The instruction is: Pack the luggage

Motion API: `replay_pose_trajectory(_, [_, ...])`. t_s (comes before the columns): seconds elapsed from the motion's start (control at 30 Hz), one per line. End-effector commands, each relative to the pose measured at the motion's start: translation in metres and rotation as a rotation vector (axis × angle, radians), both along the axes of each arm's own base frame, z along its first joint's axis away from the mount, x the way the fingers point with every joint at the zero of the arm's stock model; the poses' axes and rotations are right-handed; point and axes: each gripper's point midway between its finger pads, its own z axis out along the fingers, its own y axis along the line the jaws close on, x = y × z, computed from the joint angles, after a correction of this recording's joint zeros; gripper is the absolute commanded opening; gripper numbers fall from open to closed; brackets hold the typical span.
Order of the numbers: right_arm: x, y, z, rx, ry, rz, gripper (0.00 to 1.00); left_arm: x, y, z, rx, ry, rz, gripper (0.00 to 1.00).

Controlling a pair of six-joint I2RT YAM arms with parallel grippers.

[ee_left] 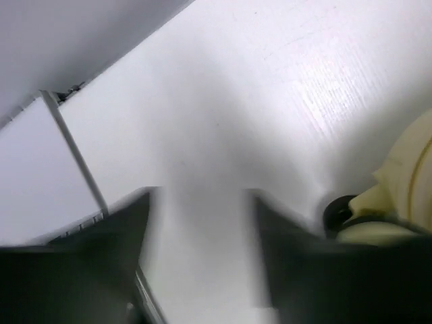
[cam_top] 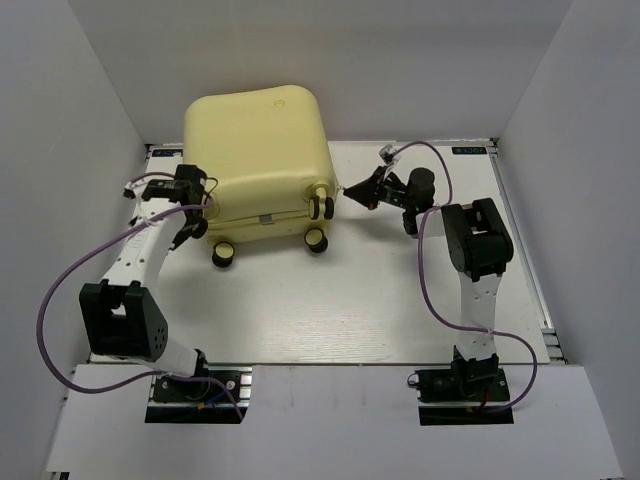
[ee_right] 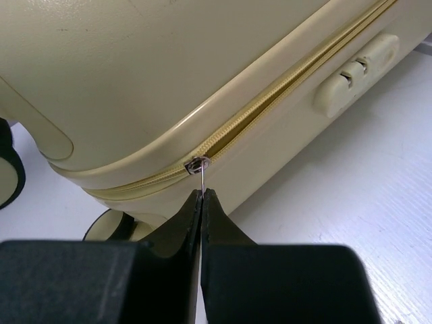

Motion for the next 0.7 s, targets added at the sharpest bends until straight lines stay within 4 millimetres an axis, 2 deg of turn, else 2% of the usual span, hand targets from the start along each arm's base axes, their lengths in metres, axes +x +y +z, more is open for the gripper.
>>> replay_pose_trajectory(0.0, [0.047, -0.046, 0.042, 0.009, -0.148, -0.218, 0.0, 0.019, 0.002, 0.041, 0.059, 0.052, -0.236, 0.89])
replay_pose_trajectory(0.03, [0.045, -0.045, 0.048, 0.009, -0.159, -0.221, 0.0, 0.026, -0.014, 0.057, 0.079, 0.038, -0.328, 1.0])
replay_pose_trajectory(0.07, [0.037, -0.036, 0.04, 0.003, -0.142, -0.21, 0.0, 0.028, -0.021, 0.066, 0.102, 0.022, -0.36, 1.0])
replay_pose_trajectory(0.1, [0.036, -0.036, 0.04, 0.003, -0.133, -0.222, 0.0, 0.026, -0.027, 0.08, 0.113, -0.013, -0.389, 1.0])
replay_pose_trajectory(0.13, [0.033, -0.029, 0.048, -0.001, -0.151, -0.211, 0.0, 0.032, -0.058, 0.096, 0.106, -0.057, -0.518, 1.0])
replay_pose_trajectory(0.17, [0.032, -0.028, 0.039, -0.027, -0.105, -0.212, 0.0, 0.032, -0.069, 0.1, 0.103, -0.062, -0.579, 1.0])
replay_pose_trajectory(0.2, [0.035, -0.028, 0.039, -0.052, -0.131, -0.226, 0.0, 0.03, -0.08, 0.114, 0.087, -0.114, -0.631, 1.0])
replay_pose_trajectory(0.23, [0.033, -0.025, 0.043, -0.057, -0.136, -0.231, 0.0, 0.038, -0.118, 0.122, 0.062, -0.185, -0.752, 1.0])
replay_pose_trajectory(0.3, [0.033, -0.02, 0.038, -0.088, -0.123, -0.246, 0.0, 0.034, -0.167, 0.12, -0.024, -0.208, -0.942, 1.0])
replay_pose_trajectory(0.33, [0.032, -0.017, 0.041, -0.093, -0.127, -0.247, 0.0, 0.041, -0.203, 0.123, -0.073, -0.262, -1.039, 1.0])
replay_pose_trajectory(0.4, [0.029, -0.012, 0.032, -0.145, -0.112, -0.254, 0.0, 0.04, -0.254, 0.114, -0.117, -0.266, -1.151, 1.0])
replay_pose_trajectory(0.43, [0.026, -0.012, 0.033, -0.157, -0.105, -0.259, 0.0, 0.048, -0.272, 0.114, -0.138, -0.271, -1.149, 1.0])
replay_pose_trajectory(0.47, [0.024, -0.011, 0.031, -0.174, -0.103, -0.267, 0.0, 0.045, -0.291, 0.111, -0.159, -0.265, -1.179, 1.0])
replay_pose_trajectory(0.5, [0.022, -0.013, 0.026, -0.189, -0.09, -0.28, 0.0, 0.056, -0.305, 0.082, -0.134, -0.183, -1.172, 1.0])
replay_pose_trajectory(0.53, [0.02, -0.013, 0.029, -0.194, -0.091, -0.284, 0.0, 0.058, -0.323, 0.102, -0.159, -0.238, -1.175, 1.0])
replay_pose_trajectory(0.57, [0.017, -0.015, 0.024, -0.207, -0.071, -0.289, 0.0, 0.064, -0.328, 0.103, -0.141, -0.245, -1.161, 1.0])
replay_pose_trajectory(0.6, [0.017, -0.018, 0.021, -0.216, -0.065, -0.293, 0.0, 0.073, -0.338, 0.08, -0.132, -0.194, -1.144, 1.0])
replay_pose_trajectory(0.63, [0.016, -0.02, 0.022, -0.227, -0.063, -0.301, 0.0, 0.081, -0.351, 0.097, -0.141, -0.255, -1.153, 1.0])
replay_pose_trajectory(0.67, [0.016, -0.02, 0.021, -0.232, -0.059, -0.298, 0.0, 0.084, -0.355, 0.095, -0.146, -0.252, -1.146, 1.0])
